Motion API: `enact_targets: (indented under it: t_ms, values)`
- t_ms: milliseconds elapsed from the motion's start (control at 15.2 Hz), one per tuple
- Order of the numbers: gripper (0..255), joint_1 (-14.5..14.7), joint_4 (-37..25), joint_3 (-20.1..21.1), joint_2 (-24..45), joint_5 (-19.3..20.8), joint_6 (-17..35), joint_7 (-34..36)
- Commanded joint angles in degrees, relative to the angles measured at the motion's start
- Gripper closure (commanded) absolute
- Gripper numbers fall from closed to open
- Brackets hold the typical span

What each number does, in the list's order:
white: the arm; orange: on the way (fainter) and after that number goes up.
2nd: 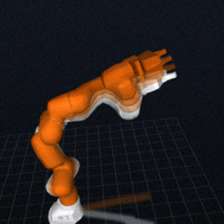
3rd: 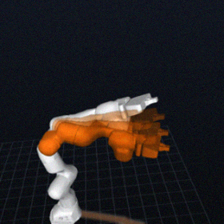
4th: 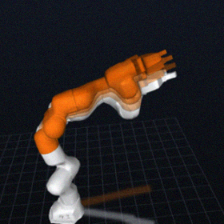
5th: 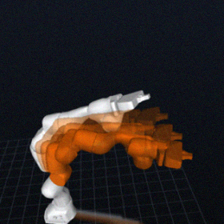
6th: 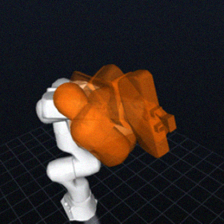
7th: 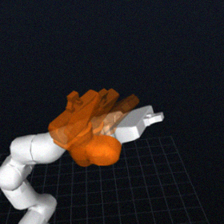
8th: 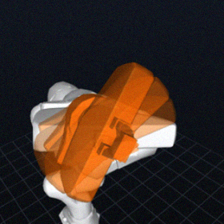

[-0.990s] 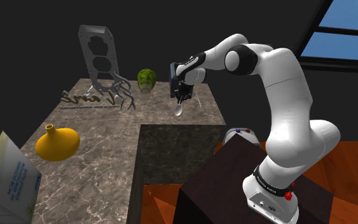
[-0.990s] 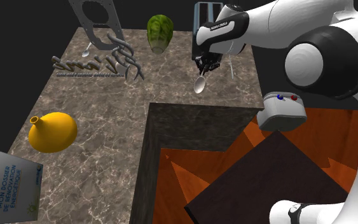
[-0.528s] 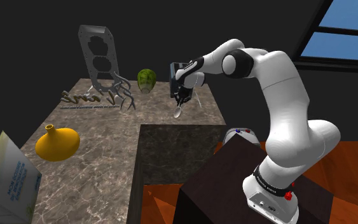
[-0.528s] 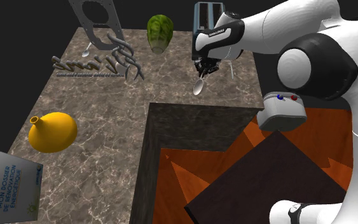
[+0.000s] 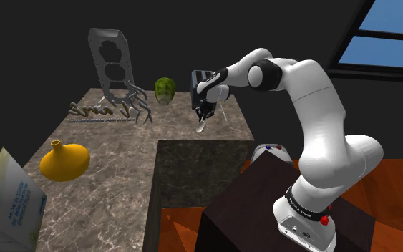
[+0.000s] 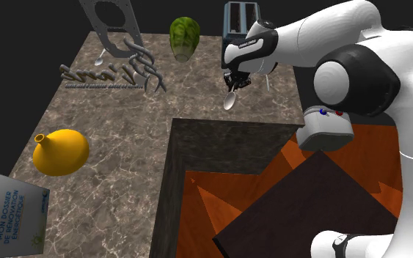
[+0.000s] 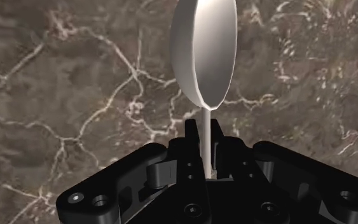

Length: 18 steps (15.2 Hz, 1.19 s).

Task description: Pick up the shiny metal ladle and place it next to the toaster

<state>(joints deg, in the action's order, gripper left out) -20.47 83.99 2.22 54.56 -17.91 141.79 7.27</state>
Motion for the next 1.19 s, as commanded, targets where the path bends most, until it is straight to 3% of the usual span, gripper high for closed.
enact_targets:
  t_ms: [0,66,132,462,726,1122]
  values:
    - [255,0.01,0.37,-0.02,0.41,0.05,-0.19,-0.03]
    - [255,0.01,0.37,-0.02,0.41,0.04,-0.19,-0.03]
    - [0,-0.08,0.95,0.04,0.26,-0.05,0.23,-0.23]
    - [0,0.01,0.38,-0.02,0.4,0.04,-0.18,-0.04]
    - [0,-0.7,3.87,-0.49,-5.92,0.31,-3.18,-0.05]
    - [0,-0.7,3.87,-0.49,-5.92,0.3,-3.18,-0.05]
